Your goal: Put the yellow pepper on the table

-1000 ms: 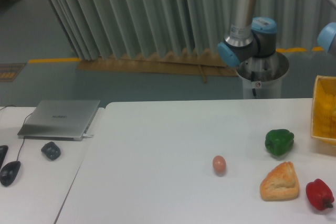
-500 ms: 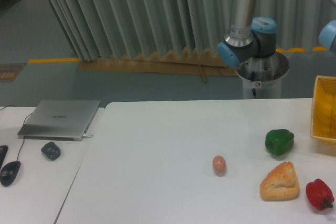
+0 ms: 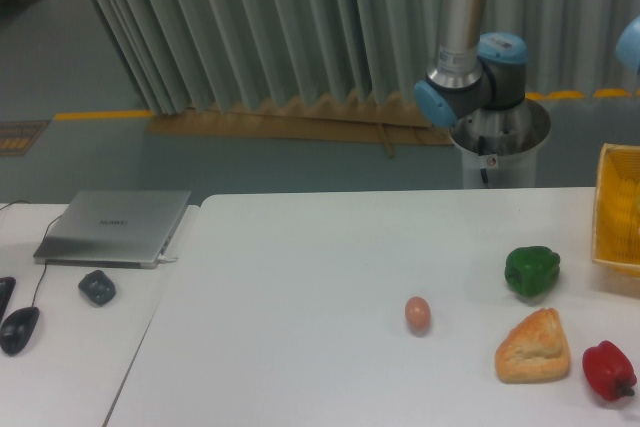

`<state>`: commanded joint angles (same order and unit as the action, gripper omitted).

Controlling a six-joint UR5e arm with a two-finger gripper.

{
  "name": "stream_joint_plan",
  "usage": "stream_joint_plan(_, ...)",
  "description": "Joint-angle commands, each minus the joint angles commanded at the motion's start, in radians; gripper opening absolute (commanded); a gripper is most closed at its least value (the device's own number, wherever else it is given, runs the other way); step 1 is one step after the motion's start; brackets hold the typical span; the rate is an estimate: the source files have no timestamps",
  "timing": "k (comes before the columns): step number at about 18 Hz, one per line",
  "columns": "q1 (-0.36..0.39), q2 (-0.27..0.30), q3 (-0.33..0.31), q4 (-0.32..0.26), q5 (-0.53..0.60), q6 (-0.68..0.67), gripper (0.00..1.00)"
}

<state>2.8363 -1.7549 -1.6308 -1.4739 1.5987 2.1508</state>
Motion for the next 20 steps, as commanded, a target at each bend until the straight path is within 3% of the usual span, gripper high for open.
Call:
stream_joint_plan(2,-0.012,0.006,0.026,-0.035,-0.048,-0.076,0.58)
stream_joint_plan(6,-0.090,0.023,0.039,-0.034,-0.080,-0.253,0.55)
stream_joint_plan(15,-0.216,0.018,0.063,-0.029,-0.082,-0.477,0.55)
stream_joint_plan(20,-0.311,-0.006,0.078,0.018,-0.082,-0.663,0.55)
